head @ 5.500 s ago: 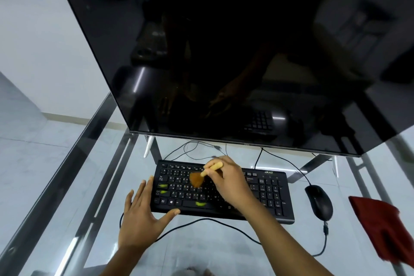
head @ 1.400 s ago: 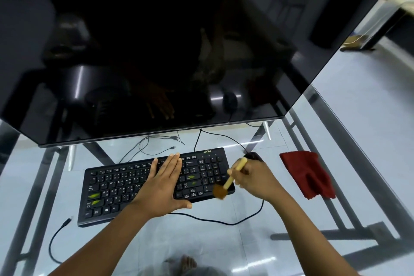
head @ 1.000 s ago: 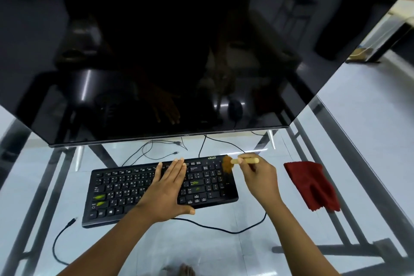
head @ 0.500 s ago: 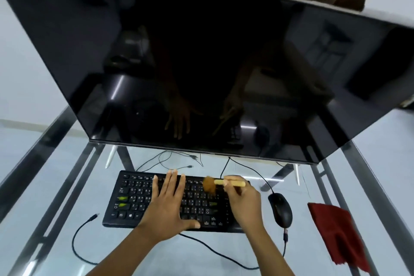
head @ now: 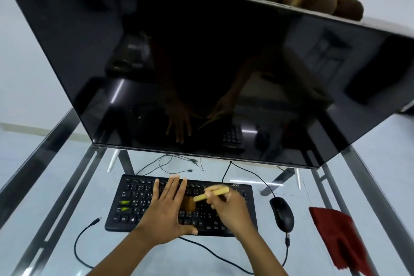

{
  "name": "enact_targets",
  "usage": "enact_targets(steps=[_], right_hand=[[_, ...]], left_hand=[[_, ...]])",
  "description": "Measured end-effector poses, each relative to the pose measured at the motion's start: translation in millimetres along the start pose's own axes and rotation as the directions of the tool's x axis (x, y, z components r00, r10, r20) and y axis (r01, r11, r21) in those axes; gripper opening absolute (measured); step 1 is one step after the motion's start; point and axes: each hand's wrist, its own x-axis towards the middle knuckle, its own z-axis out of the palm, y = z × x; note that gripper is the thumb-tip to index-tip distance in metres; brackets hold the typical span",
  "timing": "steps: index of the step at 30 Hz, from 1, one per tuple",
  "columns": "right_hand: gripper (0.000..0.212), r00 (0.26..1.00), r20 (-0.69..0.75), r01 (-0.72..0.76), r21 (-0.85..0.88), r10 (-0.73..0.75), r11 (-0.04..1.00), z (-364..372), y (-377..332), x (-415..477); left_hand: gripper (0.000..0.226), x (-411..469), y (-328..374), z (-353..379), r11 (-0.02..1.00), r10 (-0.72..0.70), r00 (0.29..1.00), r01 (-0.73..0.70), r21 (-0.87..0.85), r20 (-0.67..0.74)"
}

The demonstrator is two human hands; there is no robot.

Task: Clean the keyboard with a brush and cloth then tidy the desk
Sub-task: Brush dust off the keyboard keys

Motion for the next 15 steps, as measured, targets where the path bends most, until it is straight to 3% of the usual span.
enact_targets(steps=[3,4,7,8,10,12,15], right_hand=[[0.008,0.966,-0.245,0.084,-0.018,-0.086,0.996,1.8,-3.5,2.4],[0.009,0.971,-0.224,0.094,0.039,-0.083,0.995,2.3,-4.4,3.7],[0.01,0.998,0.057,-0.018,0.148,0.009,0.989,8.9,-9.9,2.6],[0.01,0.998,0.067,-0.024,0.121,0.015,0.992,12.7,-7.2,4.1],[0.01,0.996,-0.094,0.014,0.063,-0.008,0.998,17.3,-1.5,8.6],[0.01,0.987,-0.163,0.014,0.126,0.007,0.992,19.1,-3.3,11.4],[0.011,0.998,0.058,-0.044,0.16,0.035,0.986,27.9,-11.8,12.7]], left_hand=[[0.133,-3.5,-7.2,-8.1,0.999,-0.023,0.998,0.021,-0.026,-0.064],[0.132,-6.8,-12.7,-10.4,0.998,-0.051,0.994,0.048,-0.037,-0.099],[0.131,-21.9,-38.1,-14.3,0.982,-0.176,0.965,0.158,-0.104,-0.196],[0.132,-28.9,-47.2,-14.6,0.971,-0.222,0.955,0.2,-0.128,-0.196],[0.131,-42.1,-62.5,-11.5,0.949,-0.291,0.939,0.259,-0.181,-0.182],[0.129,-52.3,-72.5,-7.9,0.931,-0.325,0.924,0.276,-0.239,-0.2],[0.125,-60.2,-78.3,-7.4,0.915,-0.339,0.913,0.264,-0.306,-0.228]])
